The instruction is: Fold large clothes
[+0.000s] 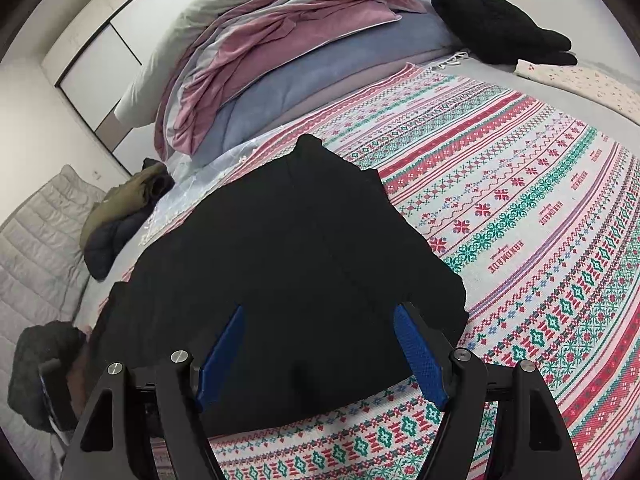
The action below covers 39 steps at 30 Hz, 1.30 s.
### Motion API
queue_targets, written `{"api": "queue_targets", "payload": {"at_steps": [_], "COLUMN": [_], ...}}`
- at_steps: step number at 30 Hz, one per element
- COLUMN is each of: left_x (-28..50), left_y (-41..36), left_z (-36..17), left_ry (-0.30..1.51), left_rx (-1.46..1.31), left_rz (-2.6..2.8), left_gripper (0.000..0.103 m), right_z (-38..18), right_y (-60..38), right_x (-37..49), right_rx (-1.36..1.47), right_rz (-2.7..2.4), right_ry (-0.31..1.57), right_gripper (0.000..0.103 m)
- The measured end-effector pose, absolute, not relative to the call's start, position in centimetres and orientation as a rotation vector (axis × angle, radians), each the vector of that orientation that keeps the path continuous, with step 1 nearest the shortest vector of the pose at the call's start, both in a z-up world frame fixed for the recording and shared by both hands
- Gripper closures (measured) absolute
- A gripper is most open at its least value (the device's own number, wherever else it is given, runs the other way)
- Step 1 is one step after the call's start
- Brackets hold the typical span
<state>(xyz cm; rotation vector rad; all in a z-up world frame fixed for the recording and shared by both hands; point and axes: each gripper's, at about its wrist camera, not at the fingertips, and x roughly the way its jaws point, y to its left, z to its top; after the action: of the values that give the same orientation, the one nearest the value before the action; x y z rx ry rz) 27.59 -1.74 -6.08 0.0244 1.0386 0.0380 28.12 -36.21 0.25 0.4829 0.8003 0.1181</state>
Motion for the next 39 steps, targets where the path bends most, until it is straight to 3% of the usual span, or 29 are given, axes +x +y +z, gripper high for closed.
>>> {"api": "queue_targets", "payload": {"at_steps": [6, 13, 19, 24, 29, 33, 39], "left_x": [31.0, 35.6, 36.7, 39.9, 44.8, 45.8, 50.1], "left_y": [-1.0, 0.2, 0.6, 0.8, 2.2, 2.7, 3.3], "left_z": [-2.6, -7.3, -6.0, -3.1, -6.5, -6.0, -3.1], "left_ry": [0.983, 1.084, 1.145, 1.069, 1.182, 1.212, 1.136], "left_rx": [0.010, -0.058, -0.103, -0.082, -0.117, -0.118, -0.130], "left_rz": [0.058, 0.080, 0.086, 0.127, 0.187, 0.175, 0.213], "left_gripper": [0.032, 0.029, 0.032, 0.032, 0.029, 0.029, 0.030], "right_z": [0.5, 0.1, -0.2, -0.2, -0.4, -0.6, -0.5], "right_y": [-36.2, -35.8, -35.6, -35.7, -35.5, -35.6, -35.0], "right_x": [28.0, 28.3, 28.8, 28.8, 29.0, 29.1, 29.1], "right_rx": [0.501, 0.495, 0.501, 0.515, 0.509, 0.510, 0.513], "right_rz": [0.118, 0.116, 0.119, 0.122, 0.124, 0.127, 0.146], "right_ry": [0.790, 0.816, 0.835, 0.836, 0.848, 0.856, 0.859], "right_gripper": [0.025, 0.025, 0.025, 0.025, 0.025, 0.025, 0.025]}}
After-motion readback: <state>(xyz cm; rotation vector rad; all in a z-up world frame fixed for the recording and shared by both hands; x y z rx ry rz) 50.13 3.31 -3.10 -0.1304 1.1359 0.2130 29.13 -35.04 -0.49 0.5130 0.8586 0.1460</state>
